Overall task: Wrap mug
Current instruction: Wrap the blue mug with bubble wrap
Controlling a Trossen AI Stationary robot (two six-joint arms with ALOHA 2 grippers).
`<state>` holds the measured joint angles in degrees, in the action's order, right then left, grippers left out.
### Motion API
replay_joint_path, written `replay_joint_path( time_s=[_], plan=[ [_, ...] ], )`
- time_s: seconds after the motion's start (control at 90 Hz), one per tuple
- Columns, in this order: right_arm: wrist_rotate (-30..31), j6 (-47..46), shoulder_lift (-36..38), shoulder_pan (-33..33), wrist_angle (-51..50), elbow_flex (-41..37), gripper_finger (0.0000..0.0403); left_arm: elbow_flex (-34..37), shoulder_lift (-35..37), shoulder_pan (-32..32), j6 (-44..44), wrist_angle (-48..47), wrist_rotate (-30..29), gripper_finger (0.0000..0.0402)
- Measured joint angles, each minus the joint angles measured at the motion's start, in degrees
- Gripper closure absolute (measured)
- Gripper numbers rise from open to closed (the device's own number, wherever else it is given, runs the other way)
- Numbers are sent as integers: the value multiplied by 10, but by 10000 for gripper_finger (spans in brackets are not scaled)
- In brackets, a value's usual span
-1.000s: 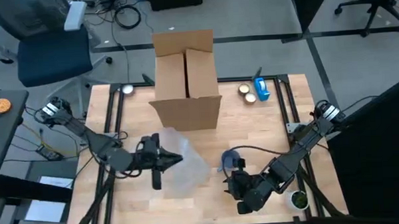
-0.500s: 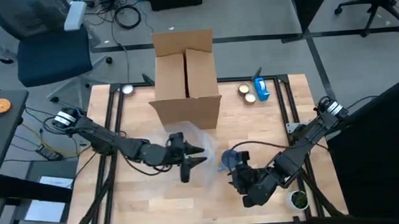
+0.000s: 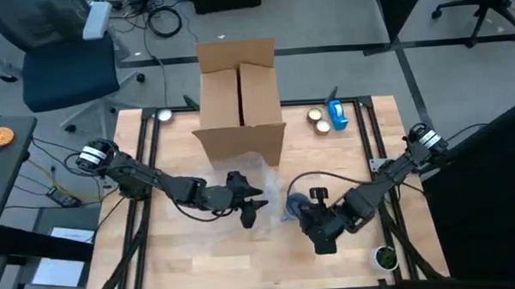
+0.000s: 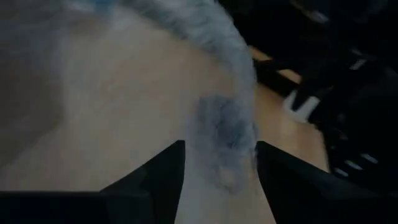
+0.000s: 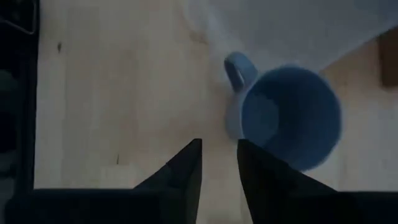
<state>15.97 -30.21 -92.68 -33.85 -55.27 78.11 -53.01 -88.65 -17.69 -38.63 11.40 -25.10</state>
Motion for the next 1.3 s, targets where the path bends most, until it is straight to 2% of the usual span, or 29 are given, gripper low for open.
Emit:
replay_joint_path(
  time_s=[0.189, 0.322, 0.522, 0.656, 0.9, 1.133, 1.3],
  plan=[
    [-58, 23, 0, 29, 30, -22, 290, 0, -14, 14, -6, 4, -7, 222],
    [-67, 60, -1, 40, 70, -37, 263, 0, -55, 28, -11, 36, -8, 217],
    [-67, 63, -1, 56, 78, -56, 234, 0, -134, 40, -59, 112, 22, 204],
    [-84, 63, -1, 60, 84, -64, 227, 0, -150, 30, -54, 131, 53, 204],
    [-95, 63, -1, 62, 109, -95, 231, 0, -125, -13, -31, 133, 126, 203],
    [-93, 57, -1, 74, 150, -136, 246, -1, -84, -38, 2, 134, 131, 203],
    [-92, 57, -1, 81, 162, -139, 287, -1, -82, -37, 9, 146, 130, 203]
  ],
)
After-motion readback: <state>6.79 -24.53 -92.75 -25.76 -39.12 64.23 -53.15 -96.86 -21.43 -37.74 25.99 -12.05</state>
